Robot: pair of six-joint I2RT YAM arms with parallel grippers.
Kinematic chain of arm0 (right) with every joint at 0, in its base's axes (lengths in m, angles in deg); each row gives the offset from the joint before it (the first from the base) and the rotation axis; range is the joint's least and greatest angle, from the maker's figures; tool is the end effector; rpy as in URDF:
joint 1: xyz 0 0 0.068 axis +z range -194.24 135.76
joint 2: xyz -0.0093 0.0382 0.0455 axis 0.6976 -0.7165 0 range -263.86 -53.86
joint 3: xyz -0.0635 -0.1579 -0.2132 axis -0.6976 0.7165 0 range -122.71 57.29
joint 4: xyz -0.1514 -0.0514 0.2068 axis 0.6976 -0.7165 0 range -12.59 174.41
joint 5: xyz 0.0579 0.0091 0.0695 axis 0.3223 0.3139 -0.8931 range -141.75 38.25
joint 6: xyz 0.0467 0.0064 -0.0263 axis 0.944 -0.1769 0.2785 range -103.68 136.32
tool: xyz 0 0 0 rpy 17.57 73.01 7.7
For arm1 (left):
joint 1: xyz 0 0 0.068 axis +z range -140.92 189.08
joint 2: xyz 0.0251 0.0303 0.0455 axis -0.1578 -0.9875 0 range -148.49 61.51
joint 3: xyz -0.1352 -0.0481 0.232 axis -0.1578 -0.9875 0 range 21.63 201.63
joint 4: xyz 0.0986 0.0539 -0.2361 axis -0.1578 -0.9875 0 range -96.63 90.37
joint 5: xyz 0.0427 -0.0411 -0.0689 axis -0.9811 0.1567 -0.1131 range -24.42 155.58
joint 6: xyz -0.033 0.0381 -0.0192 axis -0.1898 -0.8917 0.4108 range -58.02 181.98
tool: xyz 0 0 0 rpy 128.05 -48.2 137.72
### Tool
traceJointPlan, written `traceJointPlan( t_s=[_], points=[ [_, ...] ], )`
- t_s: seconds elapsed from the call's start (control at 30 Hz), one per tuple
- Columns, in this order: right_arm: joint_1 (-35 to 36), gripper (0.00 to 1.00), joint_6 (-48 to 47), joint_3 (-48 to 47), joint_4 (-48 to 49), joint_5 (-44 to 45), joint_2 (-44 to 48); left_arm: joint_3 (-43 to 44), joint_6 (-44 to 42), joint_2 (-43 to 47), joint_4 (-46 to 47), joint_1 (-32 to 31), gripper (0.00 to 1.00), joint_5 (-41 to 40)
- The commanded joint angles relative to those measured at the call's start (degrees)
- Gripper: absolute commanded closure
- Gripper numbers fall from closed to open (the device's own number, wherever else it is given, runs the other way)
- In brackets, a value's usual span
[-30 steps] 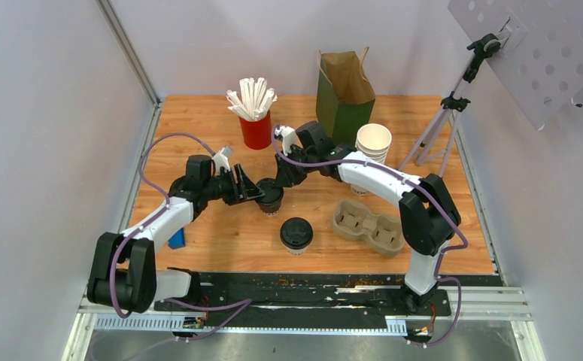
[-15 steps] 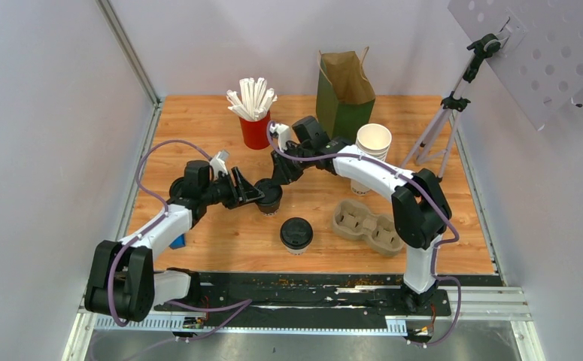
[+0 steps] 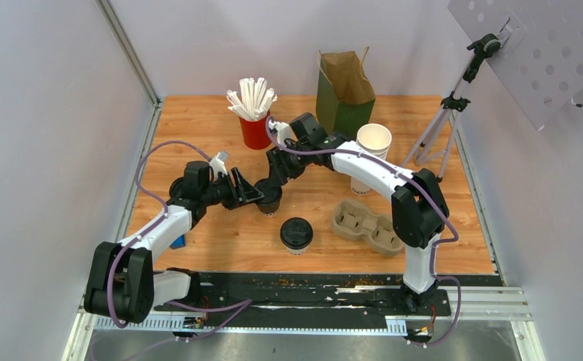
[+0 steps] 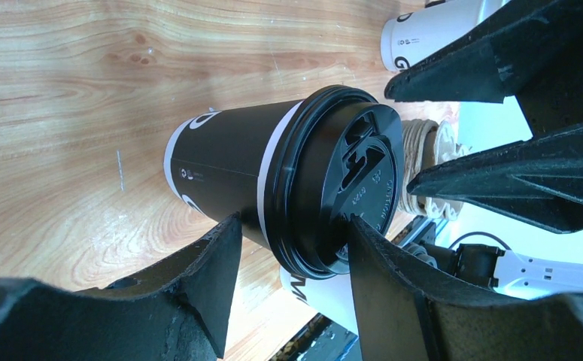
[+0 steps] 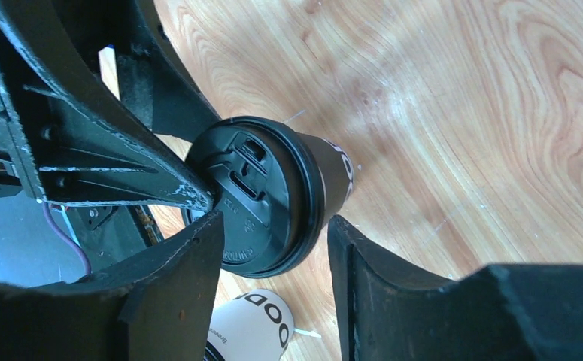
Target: Pack the takeout coffee
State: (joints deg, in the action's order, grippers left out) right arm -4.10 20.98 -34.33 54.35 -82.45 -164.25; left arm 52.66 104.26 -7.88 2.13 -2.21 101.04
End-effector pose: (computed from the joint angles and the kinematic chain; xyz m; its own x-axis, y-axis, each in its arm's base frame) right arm 0.3186 0.2923 0.2602 -0.6396 -0.4477 -0.6249 -0.7617 0.4788 0.4366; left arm 0.2305 -0.0671 0.1942 -0.8471 -0.3898 -0.3613 0.0626 0.6020 -0.7961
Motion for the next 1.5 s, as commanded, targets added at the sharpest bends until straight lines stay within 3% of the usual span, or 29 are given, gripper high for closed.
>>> traceJointPlan(
  t_s=[0.0,0.07,0.2,0.63,0.83,1.03,1.17,1.33,1.47],
  points=[
    [-0.49,0.44,1.46,-3.28,-3.92,3.14,1.04,0.26,-1.87,-0.43,-4.15,-0.40,0.40,-2.92],
    [-0.50,0.39,1.66,-2.85,-3.46,2.83,1.37,0.55,-2.15,-0.47,-4.76,-0.40,0.40,-3.05],
    [-0.46,0.40,1.72,-2.18,-4.48,1.88,0.90,0.86,-2.38,-0.03,-5.54,-0.40,0.40,-3.47],
    [-0.73,0.64,-0.50,3.72,-2.07,-1.61,-0.68,2.31,-2.36,1.77,-7.53,-0.40,0.39,-3.80],
    [-0.80,0.67,-1.84,5.02,-1.31,-1.99,-1.30,6.78,-4.84,4.01,-12.67,-0.27,0.25,-7.62],
    [-0.79,0.67,-3.65,4.72,-1.54,-2.26,-1.74,10.23,-7.54,0.46,-13.48,0.73,0.20,-6.92],
    [-0.80,0.67,-4.45,3.97,-2.73,-2.62,-2.48,10.82,-8.88,-3.23,-10.65,0.74,0.20,-3.41],
    [-0.92,0.67,-7.22,4.30,-2.59,-3.84,-1.98,11.37,-9.85,-7.14,-8.55,0.74,0.28,0.09],
    [-0.94,0.67,-8.34,4.52,-2.14,-3.89,-1.65,11.22,-10.72,-7.88,-9.05,0.64,0.31,-0.62]
  ],
)
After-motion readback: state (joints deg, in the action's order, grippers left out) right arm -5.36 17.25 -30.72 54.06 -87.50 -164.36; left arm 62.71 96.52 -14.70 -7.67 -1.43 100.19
